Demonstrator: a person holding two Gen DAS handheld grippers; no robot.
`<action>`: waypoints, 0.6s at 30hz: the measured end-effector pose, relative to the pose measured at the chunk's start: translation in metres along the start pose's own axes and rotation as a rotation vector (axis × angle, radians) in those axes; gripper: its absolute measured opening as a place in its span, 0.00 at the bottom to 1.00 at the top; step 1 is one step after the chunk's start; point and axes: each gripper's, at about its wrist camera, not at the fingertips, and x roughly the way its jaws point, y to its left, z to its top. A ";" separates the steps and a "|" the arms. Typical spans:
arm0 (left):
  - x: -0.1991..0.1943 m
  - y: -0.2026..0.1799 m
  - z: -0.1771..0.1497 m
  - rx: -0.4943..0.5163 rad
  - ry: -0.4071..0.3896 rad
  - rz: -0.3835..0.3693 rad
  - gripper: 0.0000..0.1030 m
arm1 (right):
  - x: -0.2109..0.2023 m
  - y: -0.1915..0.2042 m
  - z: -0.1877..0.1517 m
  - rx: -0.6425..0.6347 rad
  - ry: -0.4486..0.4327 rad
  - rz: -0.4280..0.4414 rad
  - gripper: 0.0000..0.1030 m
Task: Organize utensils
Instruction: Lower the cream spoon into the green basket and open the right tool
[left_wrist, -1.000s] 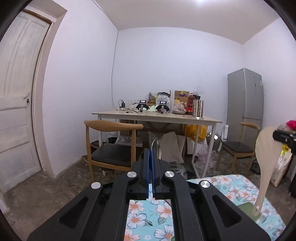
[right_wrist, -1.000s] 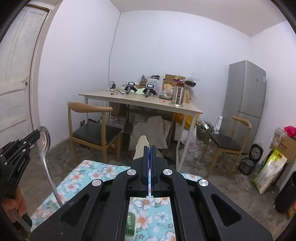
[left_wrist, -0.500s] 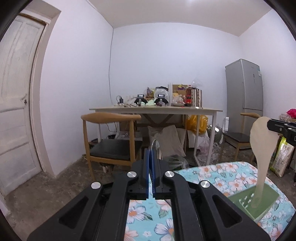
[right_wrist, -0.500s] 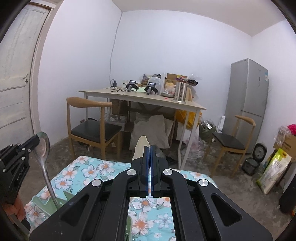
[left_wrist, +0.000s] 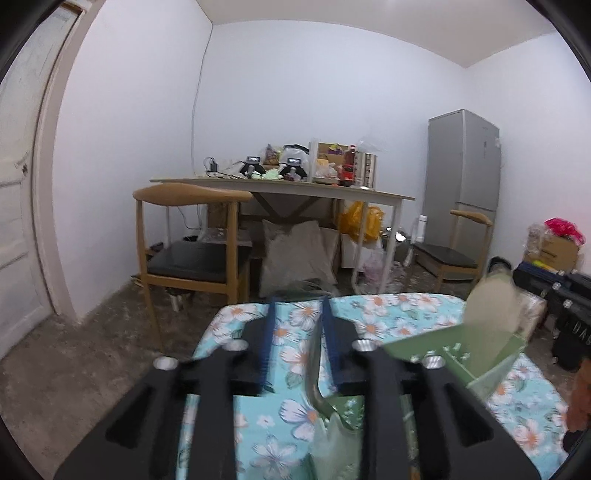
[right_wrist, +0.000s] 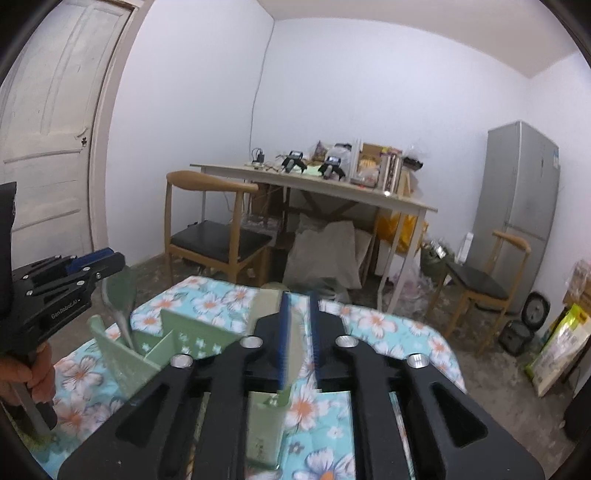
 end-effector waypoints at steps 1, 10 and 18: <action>-0.003 0.001 0.001 -0.007 -0.005 0.001 0.40 | -0.002 -0.003 -0.001 0.018 0.005 0.008 0.24; -0.039 0.009 0.015 -0.064 -0.034 -0.018 0.61 | -0.034 -0.026 0.006 0.200 0.022 0.100 0.40; -0.073 0.013 0.011 -0.086 0.100 -0.096 0.75 | -0.081 -0.032 0.005 0.296 0.050 0.136 0.59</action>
